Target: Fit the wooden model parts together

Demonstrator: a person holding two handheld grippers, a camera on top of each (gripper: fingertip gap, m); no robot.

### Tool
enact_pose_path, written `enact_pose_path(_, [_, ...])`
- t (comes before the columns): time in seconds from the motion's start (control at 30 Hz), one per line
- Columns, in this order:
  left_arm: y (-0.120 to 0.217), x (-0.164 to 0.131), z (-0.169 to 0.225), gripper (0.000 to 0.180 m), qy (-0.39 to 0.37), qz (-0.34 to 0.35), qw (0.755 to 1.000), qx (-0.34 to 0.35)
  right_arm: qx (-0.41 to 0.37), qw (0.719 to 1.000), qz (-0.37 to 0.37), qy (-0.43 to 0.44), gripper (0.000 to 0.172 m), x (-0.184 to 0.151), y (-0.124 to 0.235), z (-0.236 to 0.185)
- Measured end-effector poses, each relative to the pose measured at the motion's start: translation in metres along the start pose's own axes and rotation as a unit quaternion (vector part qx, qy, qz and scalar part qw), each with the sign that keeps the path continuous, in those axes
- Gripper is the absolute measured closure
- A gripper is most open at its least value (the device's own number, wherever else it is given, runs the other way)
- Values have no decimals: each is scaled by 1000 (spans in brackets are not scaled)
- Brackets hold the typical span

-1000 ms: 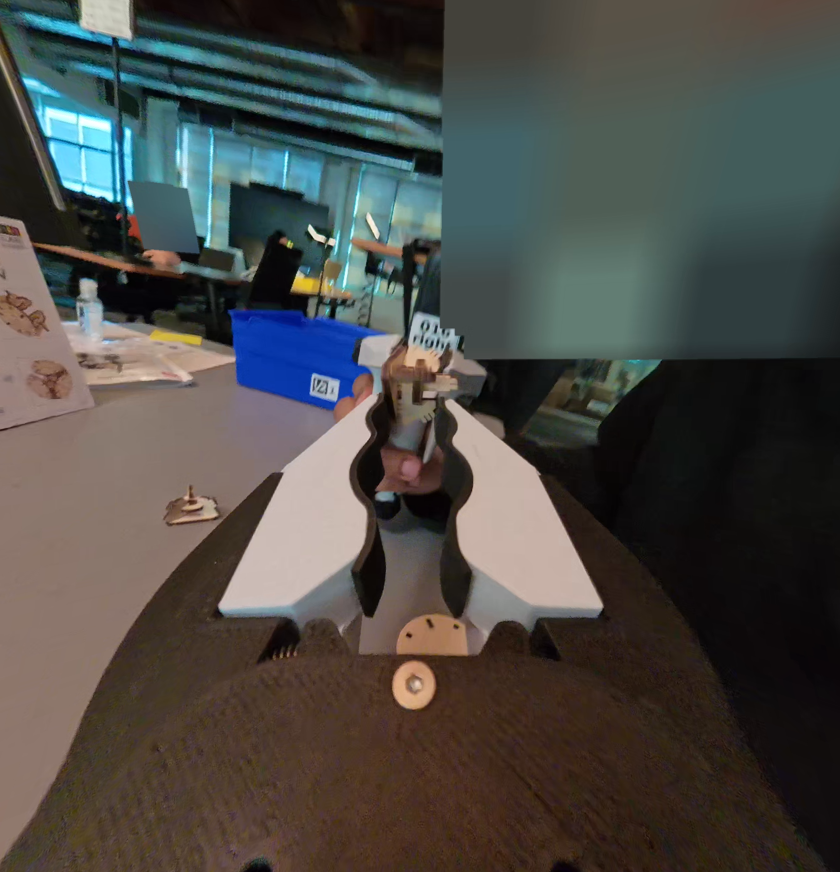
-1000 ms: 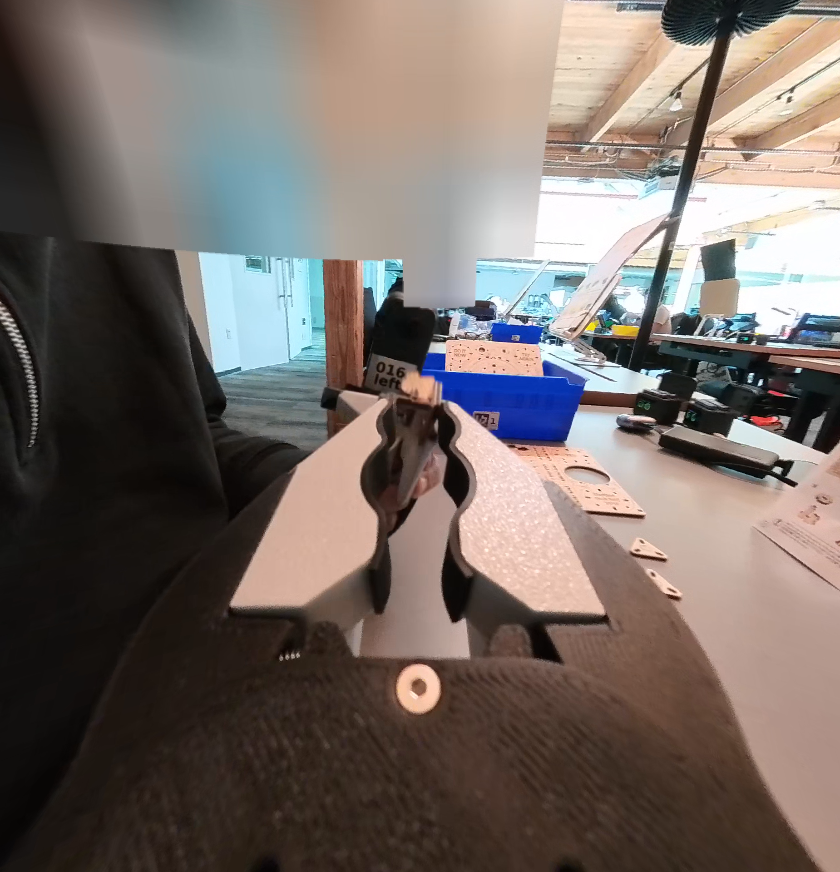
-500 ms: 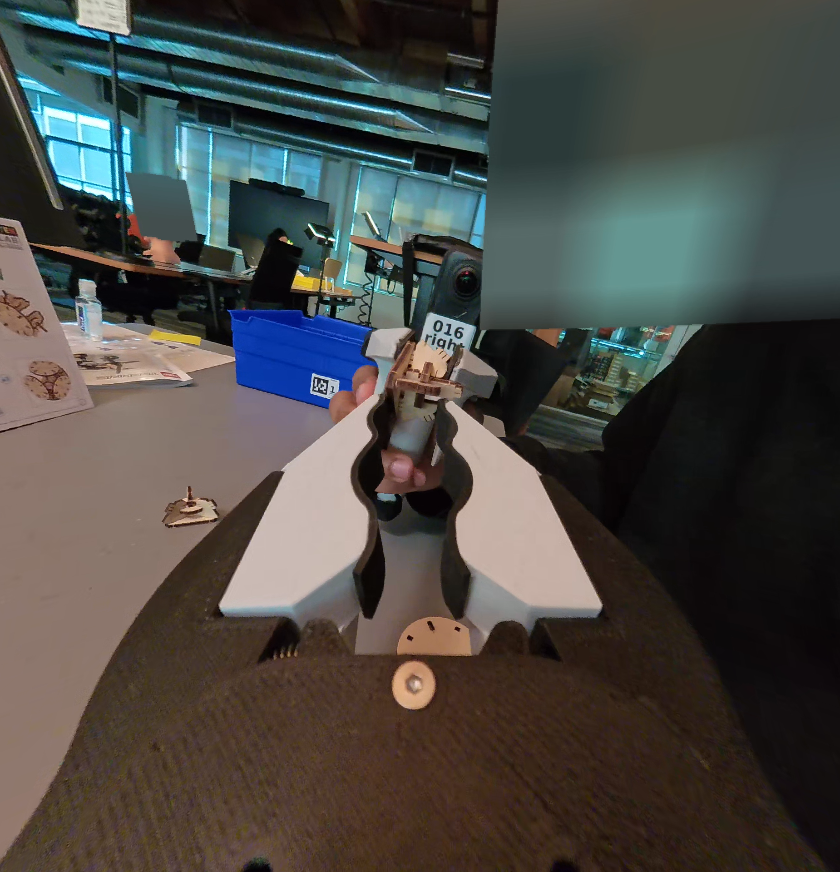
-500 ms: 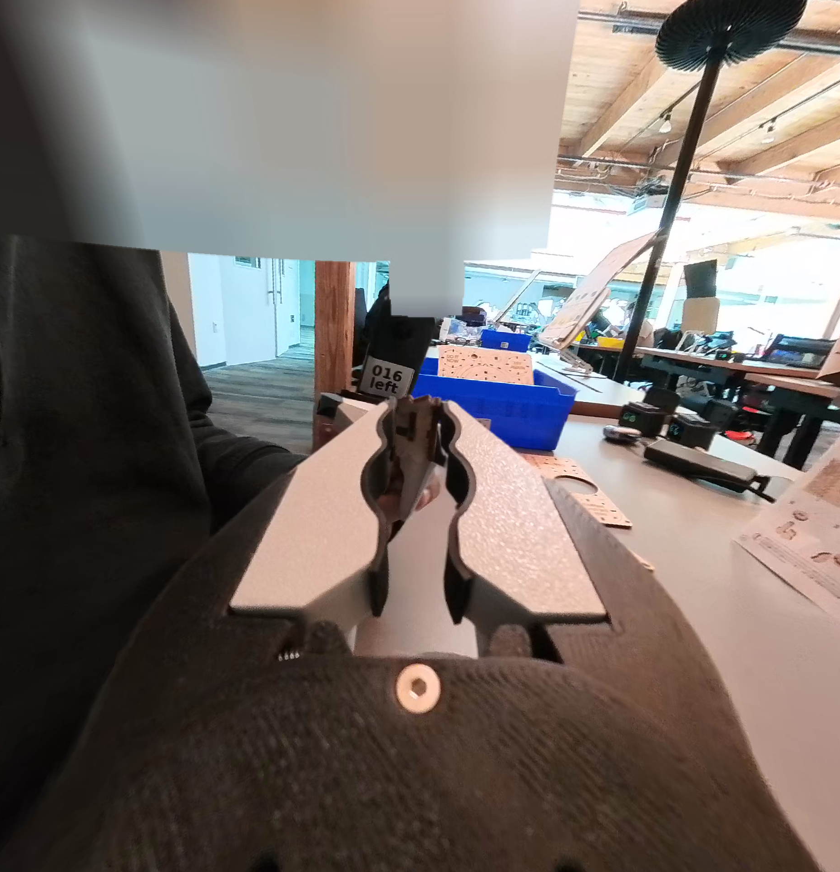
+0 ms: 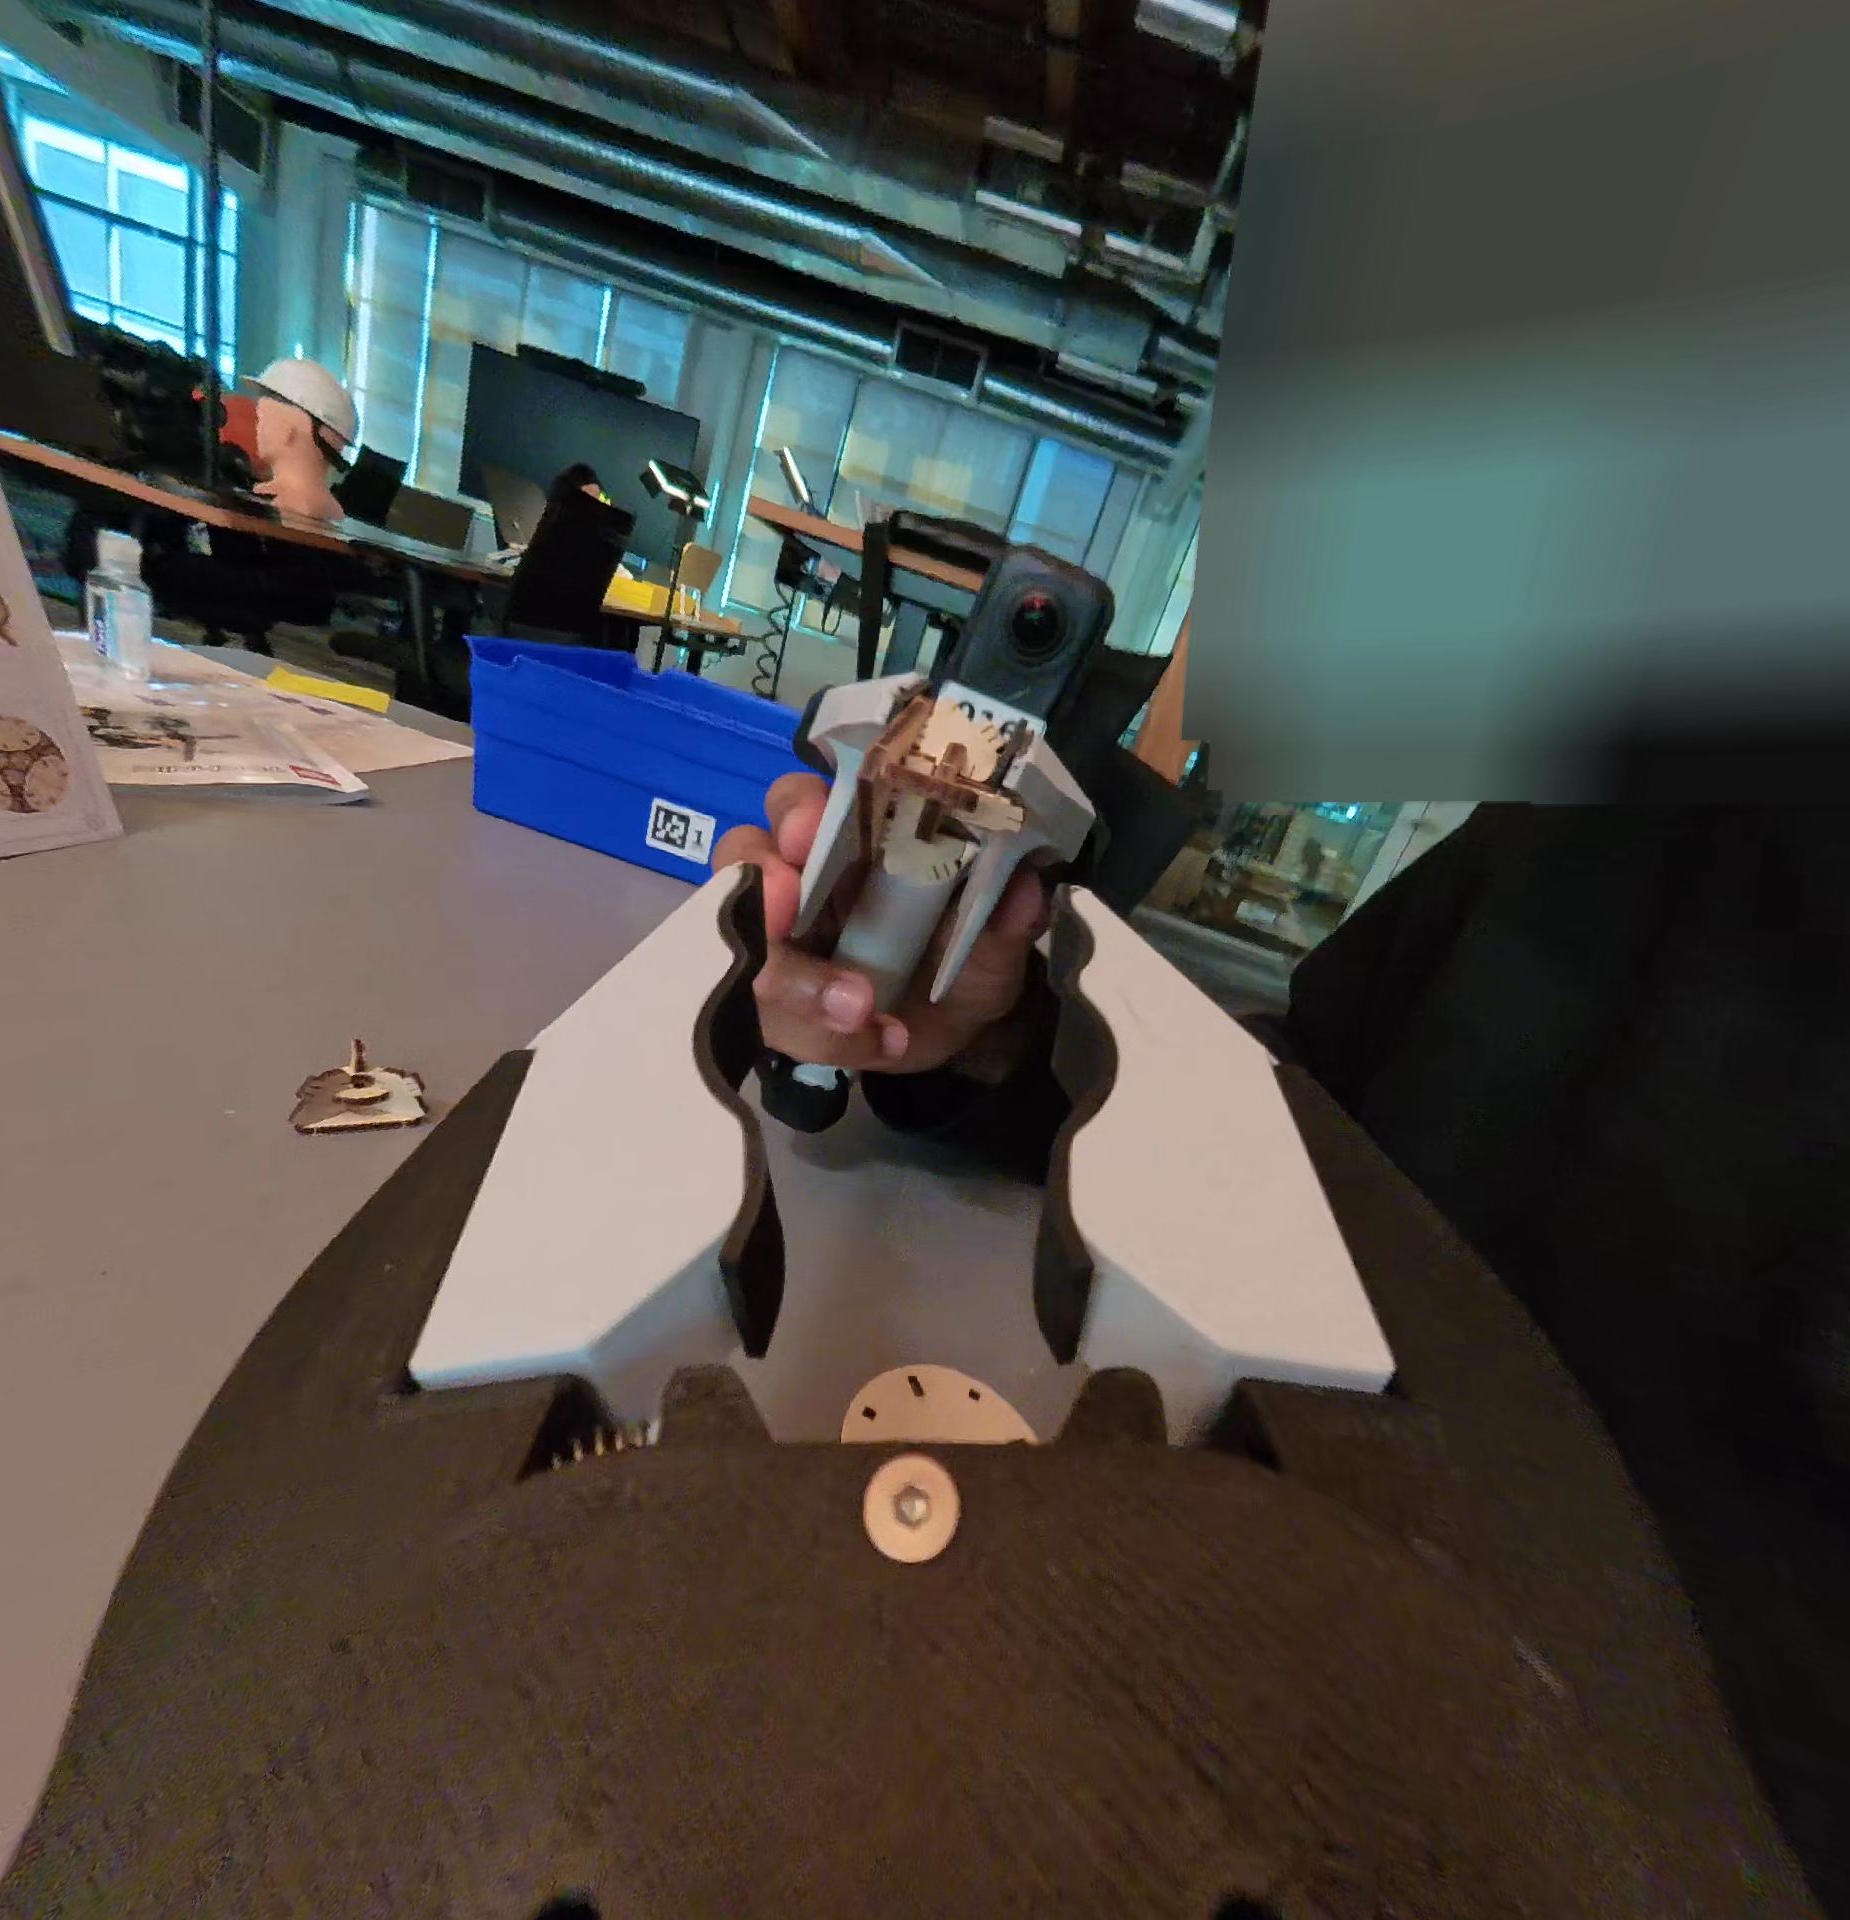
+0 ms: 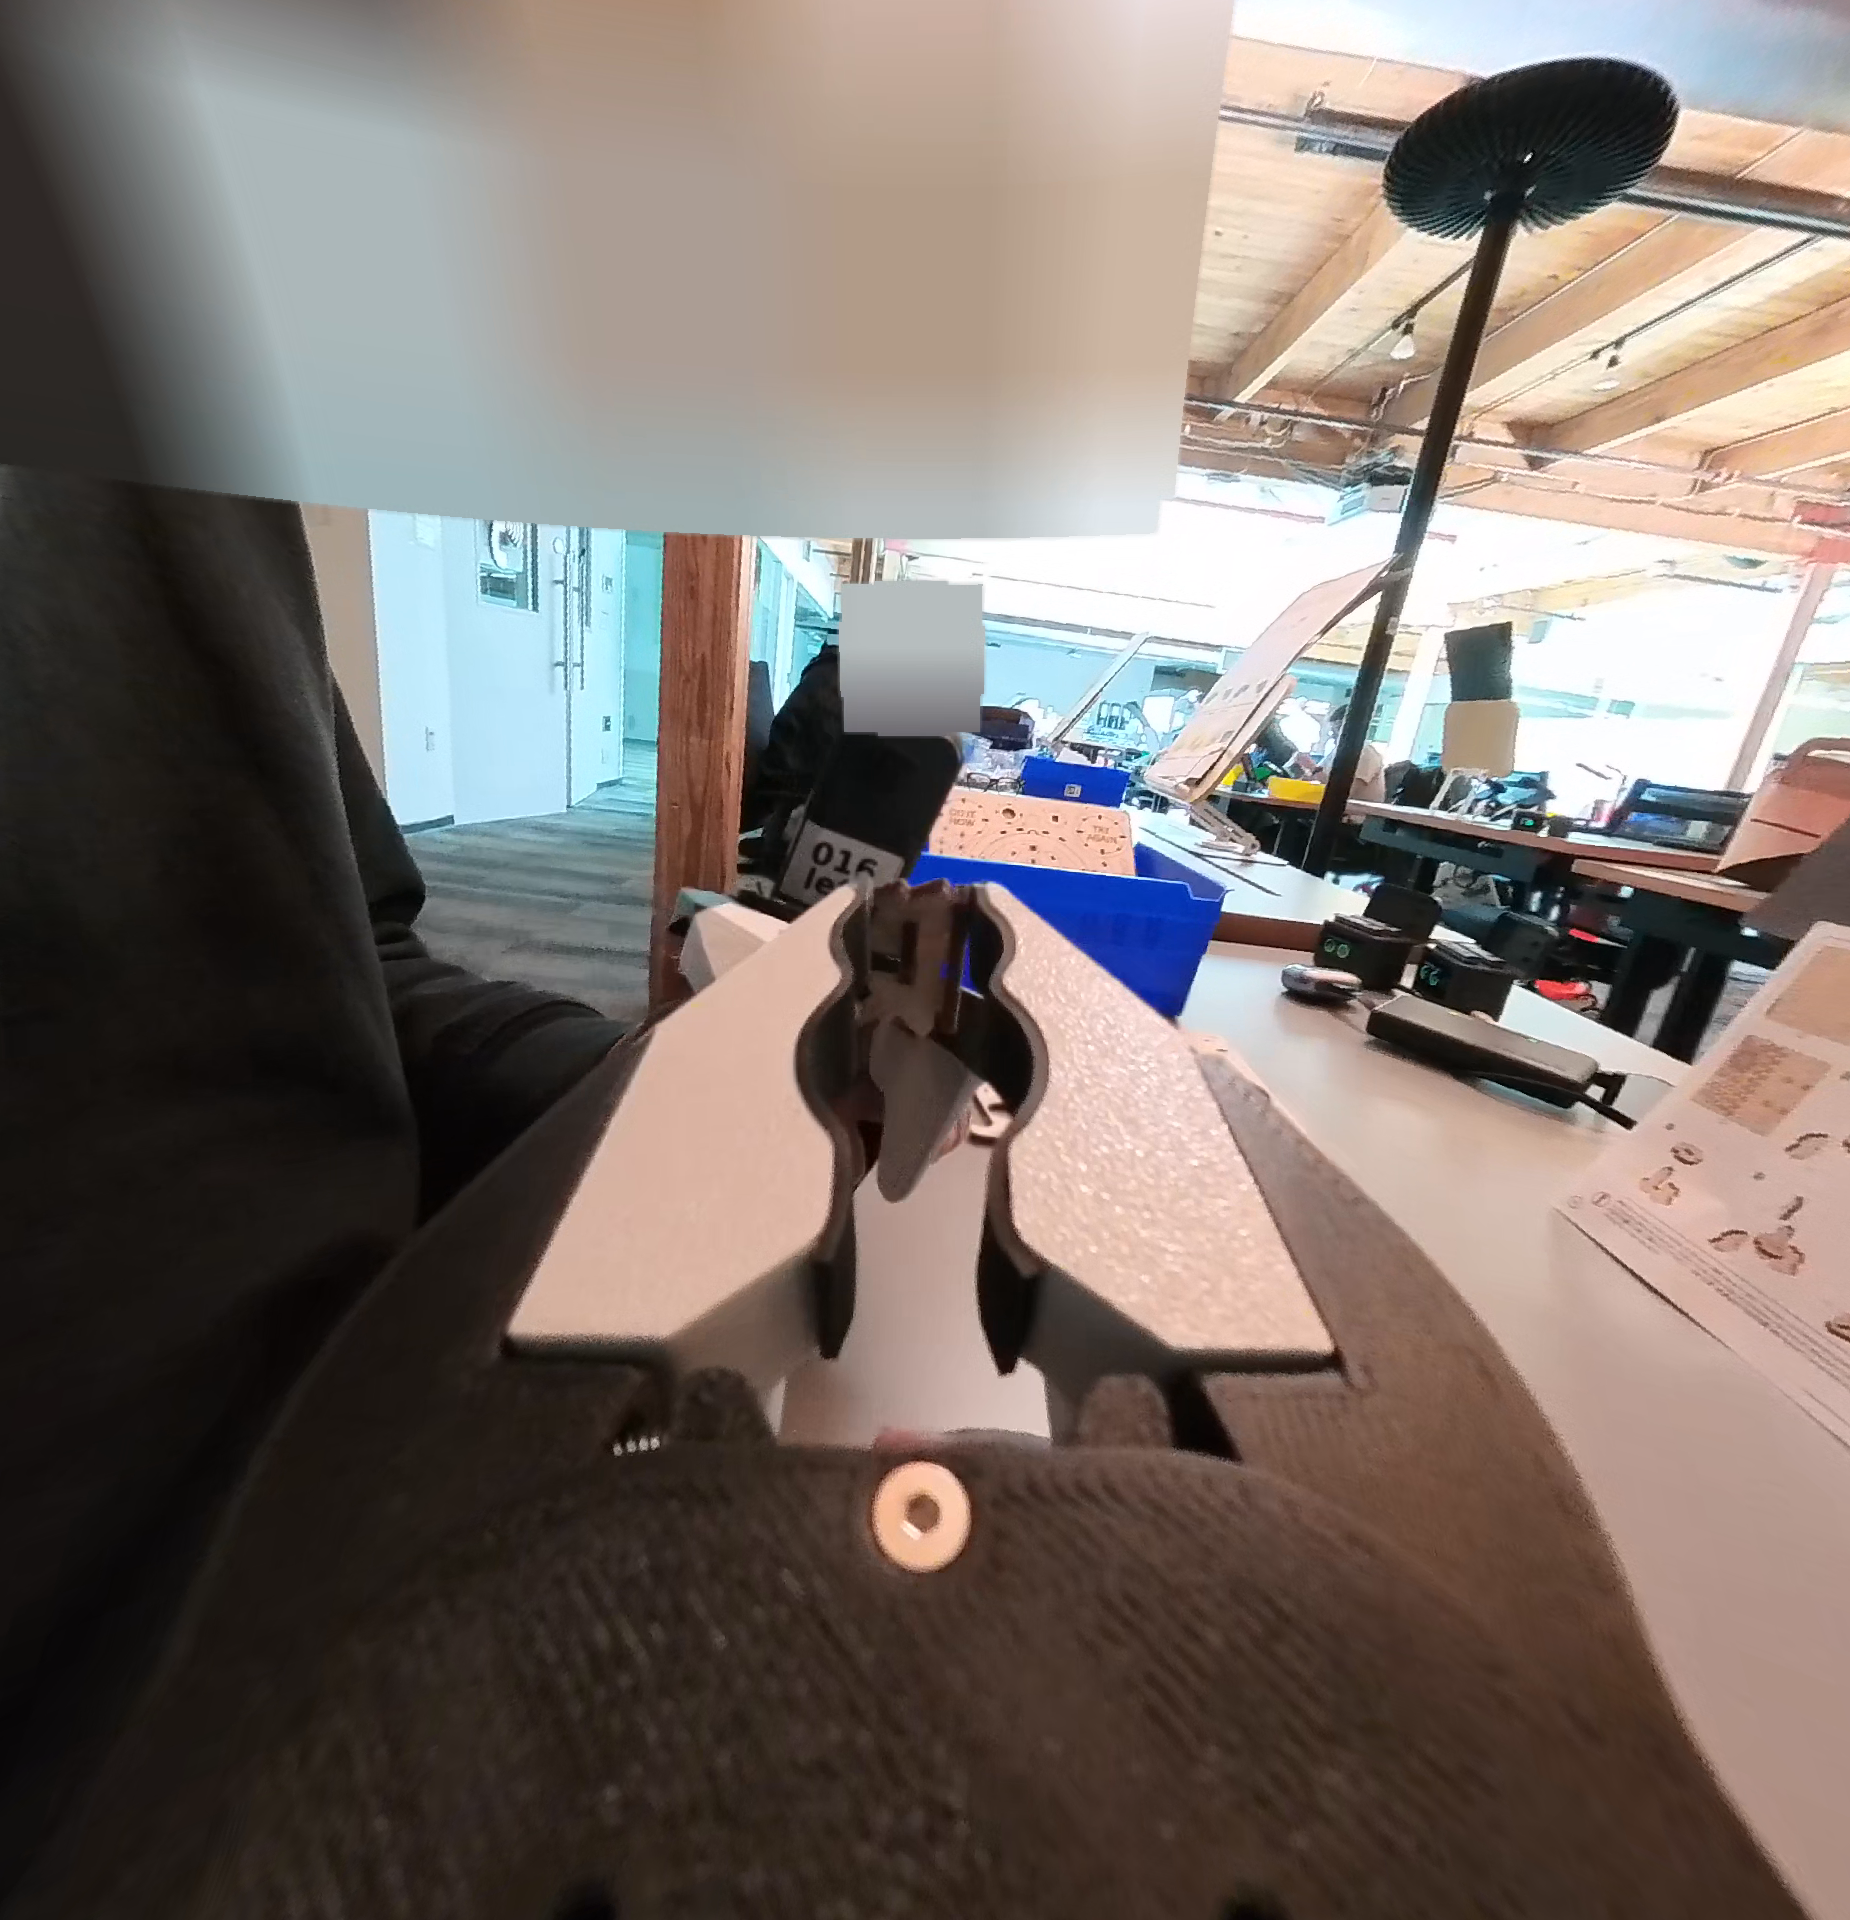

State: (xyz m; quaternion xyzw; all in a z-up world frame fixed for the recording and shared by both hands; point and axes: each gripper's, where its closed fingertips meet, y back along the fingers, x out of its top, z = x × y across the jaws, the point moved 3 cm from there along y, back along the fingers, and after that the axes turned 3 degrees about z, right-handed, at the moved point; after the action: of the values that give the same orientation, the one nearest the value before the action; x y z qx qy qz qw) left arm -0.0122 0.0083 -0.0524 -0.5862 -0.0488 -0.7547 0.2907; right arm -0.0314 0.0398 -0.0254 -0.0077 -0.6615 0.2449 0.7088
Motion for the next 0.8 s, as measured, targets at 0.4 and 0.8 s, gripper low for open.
enact_pose_path(0.4, [14, 20, 6, 159, 29, 67, 996, -48, 22, 999, -2, -29, 155, 0, -1, -3])
enact_pose_path(0.8, [12, 18, 11, 164, 29, 59, 996, -66, 44, 998, -6, -43, 156, 1, -2, -8])
